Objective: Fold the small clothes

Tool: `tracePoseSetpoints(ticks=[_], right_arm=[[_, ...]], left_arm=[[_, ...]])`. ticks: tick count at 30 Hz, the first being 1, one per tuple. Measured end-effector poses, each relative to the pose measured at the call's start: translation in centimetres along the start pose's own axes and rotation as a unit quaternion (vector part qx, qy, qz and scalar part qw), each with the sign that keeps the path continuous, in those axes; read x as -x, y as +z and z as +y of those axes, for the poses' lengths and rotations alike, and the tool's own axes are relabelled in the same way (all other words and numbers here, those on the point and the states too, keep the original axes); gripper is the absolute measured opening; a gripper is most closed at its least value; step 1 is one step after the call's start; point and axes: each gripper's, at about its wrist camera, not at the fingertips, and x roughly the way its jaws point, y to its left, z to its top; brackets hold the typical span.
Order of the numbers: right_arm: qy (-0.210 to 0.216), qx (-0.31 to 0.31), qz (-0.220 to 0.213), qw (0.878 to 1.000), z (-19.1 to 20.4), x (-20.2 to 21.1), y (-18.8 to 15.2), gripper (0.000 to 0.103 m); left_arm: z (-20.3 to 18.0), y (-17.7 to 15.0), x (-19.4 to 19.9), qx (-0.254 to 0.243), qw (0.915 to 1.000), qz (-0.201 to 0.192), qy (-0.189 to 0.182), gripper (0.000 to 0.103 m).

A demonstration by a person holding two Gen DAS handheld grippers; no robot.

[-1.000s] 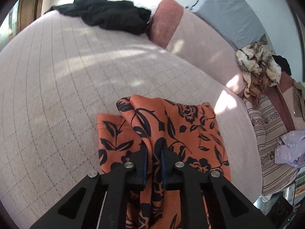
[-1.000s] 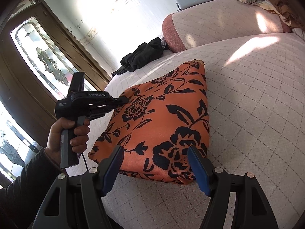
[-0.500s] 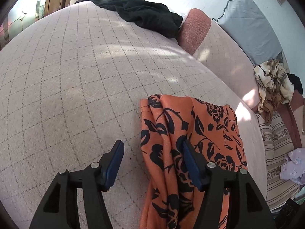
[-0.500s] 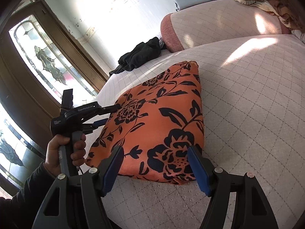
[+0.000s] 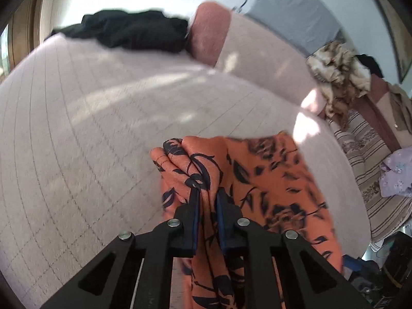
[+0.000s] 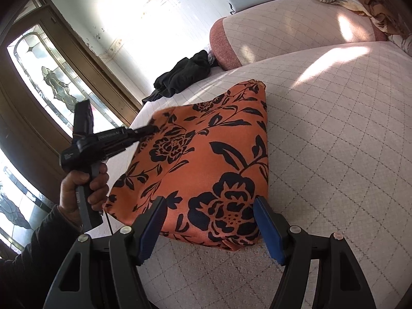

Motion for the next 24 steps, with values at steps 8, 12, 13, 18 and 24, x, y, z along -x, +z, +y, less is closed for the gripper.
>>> tracePoseSetpoints(ticks=[8,12,13,18,24], right_arm=[[0.024,0.012,-0.003,1.0,1.6,0.5,1.0,0.073],[0.056,0.013,-0.01,0.998,2.7,0.9,2.4,0.073],[0.07,0.002,-0.008,0.998,2.6,0.8,2.8,0.073],[0.143,-0.089,0.053,0.984,0.1,-3.3,3.0,0.078],[0.183,-0.167,0.078,0.966,-2.8,-2.8,2.5,0.078]], left_arm=[[1.6,-0.7,2.7,0.034,0.9984,-0.039,0.024,0.058],[-1.0,-1.5,6.6,0.02,0.9967,-0.075,0.024,0.058],[-2.0,-2.0,7.5,0.012,0.9965,-0.08,0.022,0.058],[-6.7,-5.8,6.5,-0.003,0.9981,-0.054,0.03,0.06],[-7.0,-7.6,3.6,-0.002,0.9921,-0.012,0.125,0.064]])
